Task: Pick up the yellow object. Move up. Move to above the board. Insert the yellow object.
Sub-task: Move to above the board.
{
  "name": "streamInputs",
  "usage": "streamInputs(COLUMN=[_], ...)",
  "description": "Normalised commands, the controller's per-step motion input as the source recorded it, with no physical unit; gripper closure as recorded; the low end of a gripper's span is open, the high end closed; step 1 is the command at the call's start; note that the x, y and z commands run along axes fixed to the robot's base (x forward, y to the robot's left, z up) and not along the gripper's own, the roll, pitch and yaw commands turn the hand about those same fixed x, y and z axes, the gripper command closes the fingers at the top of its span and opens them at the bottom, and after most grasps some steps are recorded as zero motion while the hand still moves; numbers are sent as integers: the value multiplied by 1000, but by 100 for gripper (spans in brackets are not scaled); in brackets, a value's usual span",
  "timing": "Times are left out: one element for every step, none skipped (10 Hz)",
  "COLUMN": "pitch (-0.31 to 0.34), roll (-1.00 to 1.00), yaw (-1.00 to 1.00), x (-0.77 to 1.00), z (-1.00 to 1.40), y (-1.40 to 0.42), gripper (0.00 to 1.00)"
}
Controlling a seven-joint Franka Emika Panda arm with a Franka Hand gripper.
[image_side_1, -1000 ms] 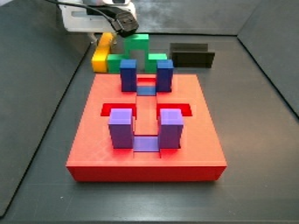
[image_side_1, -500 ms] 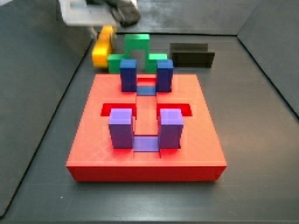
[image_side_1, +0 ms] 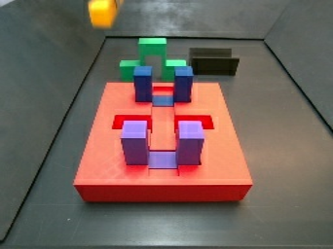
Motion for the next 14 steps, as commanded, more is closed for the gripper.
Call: streamInputs(pitch=[68, 84, 106, 65, 50, 63, 75, 212, 207, 247, 239, 215, 190, 168], roll=[20, 9, -5, 3, 3, -1, -4, 65, 72, 61, -39, 8, 18, -11], yaw=[4, 1, 2, 1, 2, -1, -1, -205, -191, -82, -56, -28, -6, -5], x=[13, 32, 11, -1, 32, 50, 31, 665, 663, 696, 719, 722, 723, 755], z=[1400, 1400, 1400, 756, 390, 226, 180, 197, 183, 182, 192, 199, 201, 209], y=[7, 9, 0, -7, 4, 5, 2, -1400, -1400, -1400, -1400, -1400, -1400, -1400], gripper=[100, 100, 100, 100, 100, 100, 100, 100, 100, 100, 100, 100, 100, 100])
